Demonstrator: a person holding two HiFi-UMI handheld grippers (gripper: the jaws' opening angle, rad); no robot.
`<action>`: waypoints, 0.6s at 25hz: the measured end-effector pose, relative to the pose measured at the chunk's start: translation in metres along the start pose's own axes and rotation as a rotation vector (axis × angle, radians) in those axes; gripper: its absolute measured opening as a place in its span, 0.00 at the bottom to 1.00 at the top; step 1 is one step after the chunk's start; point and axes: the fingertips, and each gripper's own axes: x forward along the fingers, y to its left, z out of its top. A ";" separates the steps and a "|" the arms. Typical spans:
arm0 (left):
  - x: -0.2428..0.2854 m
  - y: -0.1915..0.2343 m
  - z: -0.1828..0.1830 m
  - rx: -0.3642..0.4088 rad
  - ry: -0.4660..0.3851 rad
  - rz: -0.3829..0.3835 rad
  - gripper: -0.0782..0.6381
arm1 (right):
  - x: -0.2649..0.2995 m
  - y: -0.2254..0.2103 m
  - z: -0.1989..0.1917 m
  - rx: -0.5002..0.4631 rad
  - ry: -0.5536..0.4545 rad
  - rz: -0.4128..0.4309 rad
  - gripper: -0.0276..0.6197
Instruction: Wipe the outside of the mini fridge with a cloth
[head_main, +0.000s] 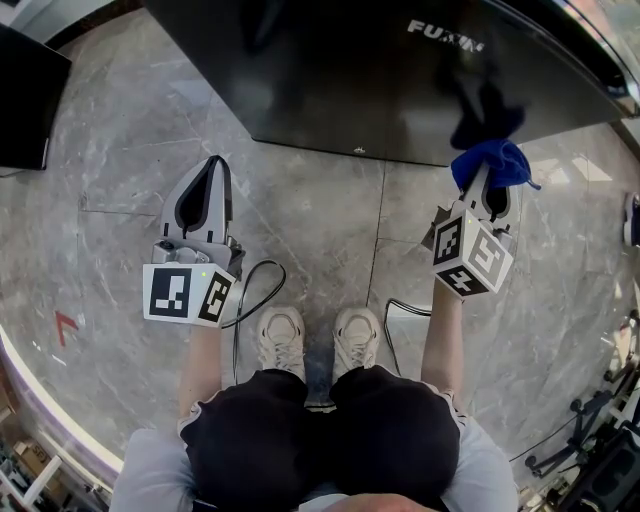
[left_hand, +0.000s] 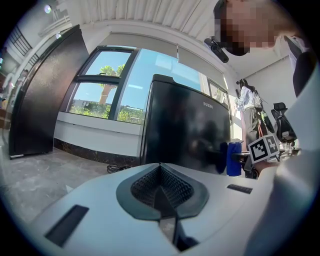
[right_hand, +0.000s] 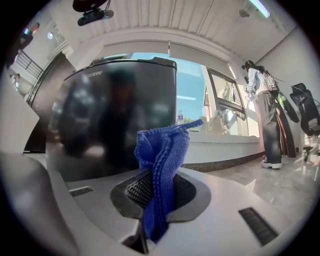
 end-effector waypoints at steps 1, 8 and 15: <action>0.000 0.001 -0.001 0.000 0.001 0.000 0.12 | 0.001 -0.003 0.000 0.000 0.000 -0.010 0.16; 0.000 0.001 -0.002 0.000 0.008 0.007 0.12 | 0.004 -0.022 0.000 -0.011 0.000 -0.058 0.16; 0.000 0.001 -0.005 0.001 0.012 0.007 0.12 | 0.011 -0.045 -0.004 0.028 0.025 -0.112 0.16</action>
